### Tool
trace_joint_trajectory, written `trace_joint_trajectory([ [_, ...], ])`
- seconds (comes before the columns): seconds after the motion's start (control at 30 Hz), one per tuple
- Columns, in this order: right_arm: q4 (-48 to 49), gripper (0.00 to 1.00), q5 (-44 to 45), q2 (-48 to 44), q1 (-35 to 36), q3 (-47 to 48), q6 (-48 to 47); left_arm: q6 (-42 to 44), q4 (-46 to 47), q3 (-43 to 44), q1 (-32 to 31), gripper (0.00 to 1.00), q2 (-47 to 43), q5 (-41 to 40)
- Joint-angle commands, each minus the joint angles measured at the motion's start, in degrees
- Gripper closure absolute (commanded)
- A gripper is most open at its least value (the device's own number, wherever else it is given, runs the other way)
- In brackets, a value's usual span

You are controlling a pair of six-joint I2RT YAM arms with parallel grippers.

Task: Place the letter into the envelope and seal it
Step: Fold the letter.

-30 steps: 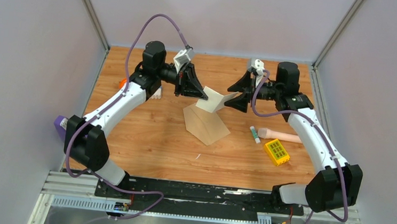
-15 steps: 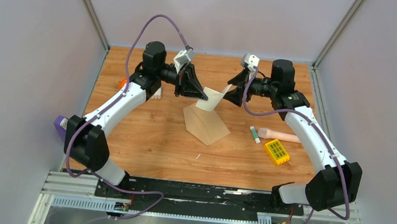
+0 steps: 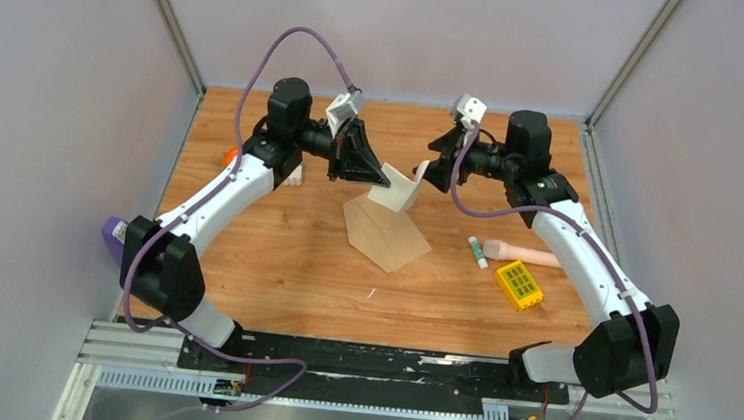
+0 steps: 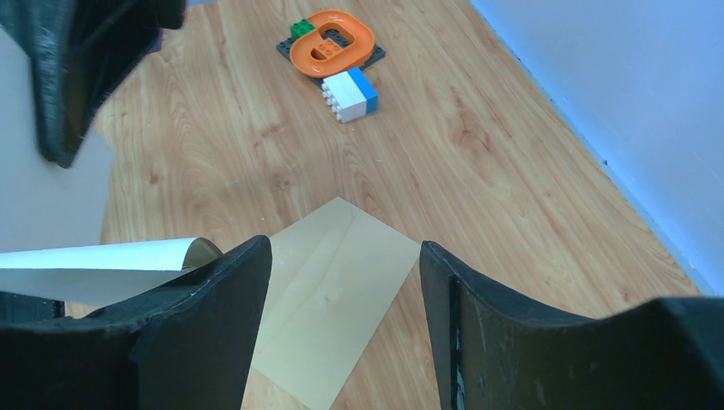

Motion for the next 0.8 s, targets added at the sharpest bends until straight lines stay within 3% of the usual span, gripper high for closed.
trace_joint_trajectory([
  [0.0,2.92,0.35,0.52,-2.37,2.98,0.25,2.29,2.72,-1.59,0.0,-0.21,1.0,-1.32,-3.13],
  [0.27,3.07,0.34,0.2,-1.53,4.08,0.36,4.3,3.82,-2.36,-0.17,-0.21,1.0,-1.14,-6.89],
  [0.47,4.82,0.34,8.6,0.79,4.54,0.43,5.71,3.09,-1.6,-0.33,-0.21,1.0,-0.78,-7.09],
  [0.77,5.57,0.34,8.84,3.19,5.02,2.45,9.77,-1.75,5.17,-2.92,-0.42,1.0,-0.3,-8.26],
])
